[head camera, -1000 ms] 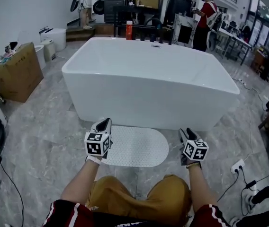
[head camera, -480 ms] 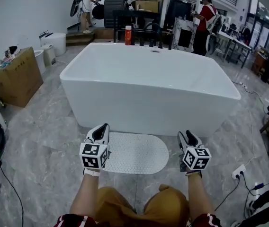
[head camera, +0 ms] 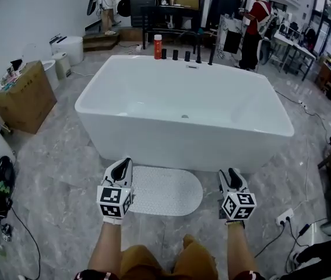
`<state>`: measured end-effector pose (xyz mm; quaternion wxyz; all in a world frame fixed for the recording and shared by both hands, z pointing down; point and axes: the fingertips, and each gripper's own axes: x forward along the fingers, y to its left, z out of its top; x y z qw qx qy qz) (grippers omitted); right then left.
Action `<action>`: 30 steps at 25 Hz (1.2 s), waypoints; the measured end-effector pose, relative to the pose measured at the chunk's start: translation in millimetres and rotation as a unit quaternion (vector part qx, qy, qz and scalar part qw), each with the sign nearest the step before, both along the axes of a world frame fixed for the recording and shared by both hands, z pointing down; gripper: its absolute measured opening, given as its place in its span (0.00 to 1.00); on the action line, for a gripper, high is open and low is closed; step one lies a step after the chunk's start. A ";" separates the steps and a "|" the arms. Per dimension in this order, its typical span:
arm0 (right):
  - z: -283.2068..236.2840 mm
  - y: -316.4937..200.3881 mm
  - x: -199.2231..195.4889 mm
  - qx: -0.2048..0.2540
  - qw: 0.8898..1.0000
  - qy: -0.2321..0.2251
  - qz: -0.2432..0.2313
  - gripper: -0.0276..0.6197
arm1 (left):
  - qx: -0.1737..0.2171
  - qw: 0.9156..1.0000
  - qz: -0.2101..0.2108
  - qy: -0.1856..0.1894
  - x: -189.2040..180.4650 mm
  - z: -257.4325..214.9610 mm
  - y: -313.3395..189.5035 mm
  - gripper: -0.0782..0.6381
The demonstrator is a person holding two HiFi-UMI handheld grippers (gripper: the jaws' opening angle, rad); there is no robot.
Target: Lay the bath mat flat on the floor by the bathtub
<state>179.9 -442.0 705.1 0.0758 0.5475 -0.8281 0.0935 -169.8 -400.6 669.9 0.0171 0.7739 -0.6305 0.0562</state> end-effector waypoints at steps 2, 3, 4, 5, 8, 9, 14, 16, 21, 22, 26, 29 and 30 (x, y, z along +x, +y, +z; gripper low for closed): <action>-37.2 -0.5 -1.7 -0.003 1.000 0.004 -0.004 0.35 | -0.004 1.000 -0.004 0.002 2.2 -34.3 -1.7 0.13; -57.0 0.0 -3.1 -0.004 1.000 0.003 -0.006 0.35 | -0.006 1.000 -0.005 0.006 3.0 -53.1 -1.3 0.13; -77.4 1.2 -4.7 -0.005 1.000 0.001 -0.007 0.35 | -0.007 1.000 -0.006 0.010 3.8 -72.2 0.1 0.13; -97.7 3.2 -6.1 -0.006 1.000 0.000 -0.009 0.35 | -0.009 1.000 -0.007 0.014 4.7 -91.0 2.2 0.13; -156.4 10.0 -8.5 -0.016 1.000 0.001 -0.010 0.35 | -0.016 0.999 -0.010 0.026 5.9 -147.2 9.2 0.13; -175.8 11.7 -9.0 -0.019 1.000 0.000 -0.010 0.35 | -0.019 0.999 -0.011 0.030 5.2 -165.8 11.7 0.13; -265.4 24.3 -2.2 -0.034 0.999 -0.014 0.003 0.34 | -0.036 0.999 -0.006 0.036 13.0 -251.7 32.9 0.13; -296.8 25.7 1.3 -0.039 0.999 -0.016 0.007 0.34 | -0.035 0.999 -0.003 0.040 19.0 -285.9 39.4 0.13; -360.6 31.3 3.7 -0.041 0.999 -0.016 0.013 0.34 | -0.027 0.999 0.014 0.033 31.9 -358.2 49.5 0.13; -371.3 33.4 3.5 -0.038 0.999 -0.018 0.014 0.34 | -0.024 0.999 0.018 0.033 34.0 -368.7 52.0 0.13; -407.3 46.4 2.5 -0.022 0.999 -0.028 0.021 0.34 | -0.008 0.999 0.037 0.033 41.5 -404.9 65.4 0.13; -425.0 56.9 0.6 -0.013 0.999 -0.028 0.027 0.34 | 0.011 0.998 0.049 0.039 40.7 -428.3 75.5 0.13; -428.0 61.8 -1.1 -0.011 0.999 -0.028 0.028 0.34 | 0.015 0.998 0.050 0.043 37.8 -433.7 80.0 0.13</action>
